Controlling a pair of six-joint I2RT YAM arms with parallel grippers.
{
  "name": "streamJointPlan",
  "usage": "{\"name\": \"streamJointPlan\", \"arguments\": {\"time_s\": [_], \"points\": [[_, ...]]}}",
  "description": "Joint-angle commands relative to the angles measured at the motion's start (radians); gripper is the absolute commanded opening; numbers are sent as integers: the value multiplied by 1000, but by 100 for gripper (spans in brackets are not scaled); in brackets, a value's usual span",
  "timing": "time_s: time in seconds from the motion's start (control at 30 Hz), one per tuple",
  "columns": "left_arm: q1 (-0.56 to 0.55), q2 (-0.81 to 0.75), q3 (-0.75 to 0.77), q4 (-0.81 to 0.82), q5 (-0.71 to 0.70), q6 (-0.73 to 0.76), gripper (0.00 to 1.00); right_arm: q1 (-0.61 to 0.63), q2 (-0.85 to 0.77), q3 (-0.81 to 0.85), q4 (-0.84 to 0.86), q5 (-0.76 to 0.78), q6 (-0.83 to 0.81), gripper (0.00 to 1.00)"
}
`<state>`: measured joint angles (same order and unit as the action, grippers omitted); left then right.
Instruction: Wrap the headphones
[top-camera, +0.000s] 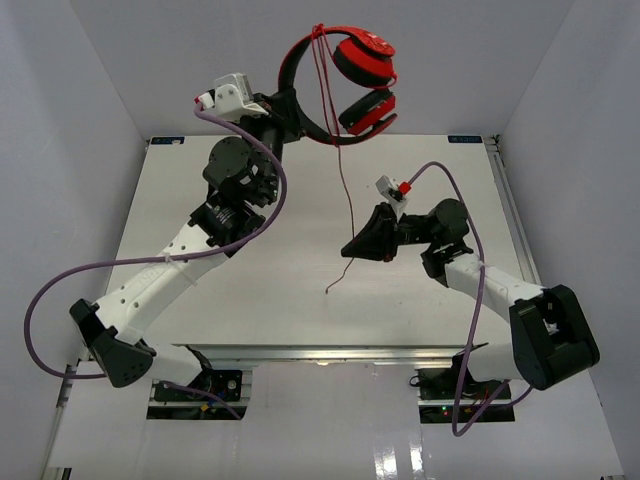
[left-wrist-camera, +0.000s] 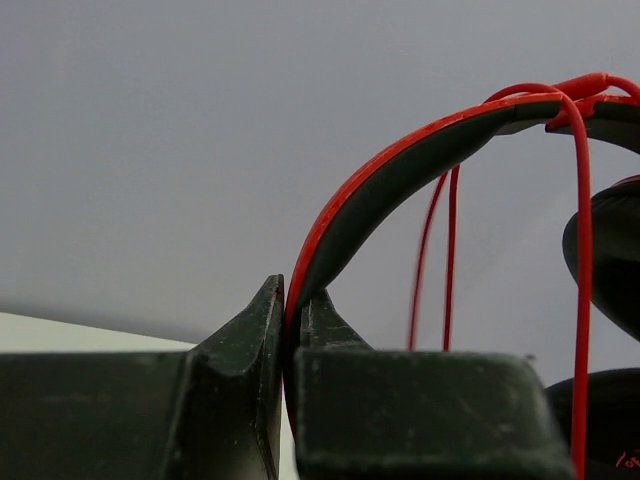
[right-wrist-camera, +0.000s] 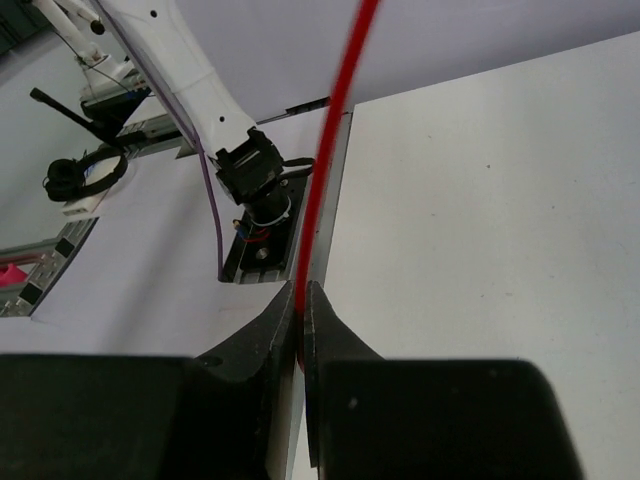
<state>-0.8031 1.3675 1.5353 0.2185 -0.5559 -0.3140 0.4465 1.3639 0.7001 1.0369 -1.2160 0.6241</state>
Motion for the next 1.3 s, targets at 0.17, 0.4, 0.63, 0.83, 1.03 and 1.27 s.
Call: {"name": "streamJointPlan", "arguments": {"time_s": [0.17, 0.4, 0.63, 0.83, 1.03, 1.27], "points": [[65, 102, -34, 232, -427, 436, 0, 21, -184, 29, -340, 38, -229, 8], [132, 133, -151, 53, -312, 540, 0, 32, -235, 379, -1254, 402, -968, 8], [128, 117, -252, -316, 135, 546, 0, 69, -250, 516, -1385, 1071, -1410, 8], [128, 70, -300, -455, 747, 564, 0, 70, -239, 407, -1184, 1180, -1484, 8], [144, -29, -368, -392, 1006, 524, 0, -33, -213, 309, -1137, 960, -1362, 9], [160, -43, -321, -291, 961, 283, 0, -260, -177, 244, -1112, 301, -1118, 8]]}}
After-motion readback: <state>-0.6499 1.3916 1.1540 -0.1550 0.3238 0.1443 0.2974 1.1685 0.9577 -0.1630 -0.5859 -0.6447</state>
